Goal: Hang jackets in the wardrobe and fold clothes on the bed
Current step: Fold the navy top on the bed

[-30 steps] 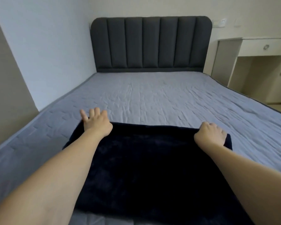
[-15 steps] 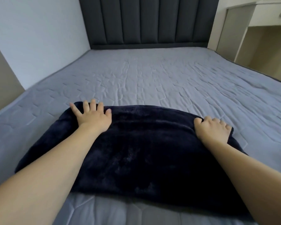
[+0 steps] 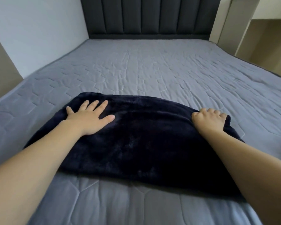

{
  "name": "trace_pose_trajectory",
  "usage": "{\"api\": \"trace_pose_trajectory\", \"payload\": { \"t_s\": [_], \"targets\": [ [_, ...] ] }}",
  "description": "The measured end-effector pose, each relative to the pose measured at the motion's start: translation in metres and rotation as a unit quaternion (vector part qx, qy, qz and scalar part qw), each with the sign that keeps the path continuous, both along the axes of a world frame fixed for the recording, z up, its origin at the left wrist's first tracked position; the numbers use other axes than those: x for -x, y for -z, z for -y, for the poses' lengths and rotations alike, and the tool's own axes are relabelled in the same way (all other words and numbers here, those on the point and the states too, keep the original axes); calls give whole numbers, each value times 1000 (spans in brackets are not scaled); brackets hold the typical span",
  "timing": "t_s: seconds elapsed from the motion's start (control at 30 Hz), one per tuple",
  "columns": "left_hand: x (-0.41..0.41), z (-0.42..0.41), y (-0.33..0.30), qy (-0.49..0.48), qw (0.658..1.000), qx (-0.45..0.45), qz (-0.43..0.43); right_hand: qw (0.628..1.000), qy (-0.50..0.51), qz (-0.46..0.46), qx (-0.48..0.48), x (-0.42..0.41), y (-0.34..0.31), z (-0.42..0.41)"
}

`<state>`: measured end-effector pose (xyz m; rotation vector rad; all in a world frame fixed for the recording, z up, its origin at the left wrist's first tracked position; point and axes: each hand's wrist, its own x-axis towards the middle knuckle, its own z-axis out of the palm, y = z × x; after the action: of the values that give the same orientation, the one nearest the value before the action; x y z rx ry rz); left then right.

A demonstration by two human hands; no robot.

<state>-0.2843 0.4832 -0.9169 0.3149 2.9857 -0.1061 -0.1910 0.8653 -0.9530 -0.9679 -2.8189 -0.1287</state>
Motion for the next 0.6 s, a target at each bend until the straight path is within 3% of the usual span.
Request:
{"api": "trace_pose_trajectory", "payload": {
  "t_s": [0.1,0.17,0.2,0.27,0.37,0.47,0.53,0.6],
  "targets": [
    [-15,34,3,-36,990,53,-125,999,-21,17,-28,3,-1,3],
    [-18,58,-3,-159,983,-43,-77,996,-35,66,-50,5,-12,12],
    [-18,67,-6,-215,966,-143,-19,990,-44,101,-82,5,-17,17],
    [-21,81,-4,-239,921,-301,62,972,-65,164,-156,11,-32,26],
    [-34,83,9,-219,913,-336,69,941,-101,243,-213,28,-79,53],
    [-30,82,15,-216,910,-347,72,964,-207,122,-111,64,-116,107],
    [-25,87,16,-210,901,-368,98,957,-282,60,40,93,-119,162],
    [-24,92,23,-200,896,-382,106,930,-296,81,201,115,-108,213]
  ]
}}
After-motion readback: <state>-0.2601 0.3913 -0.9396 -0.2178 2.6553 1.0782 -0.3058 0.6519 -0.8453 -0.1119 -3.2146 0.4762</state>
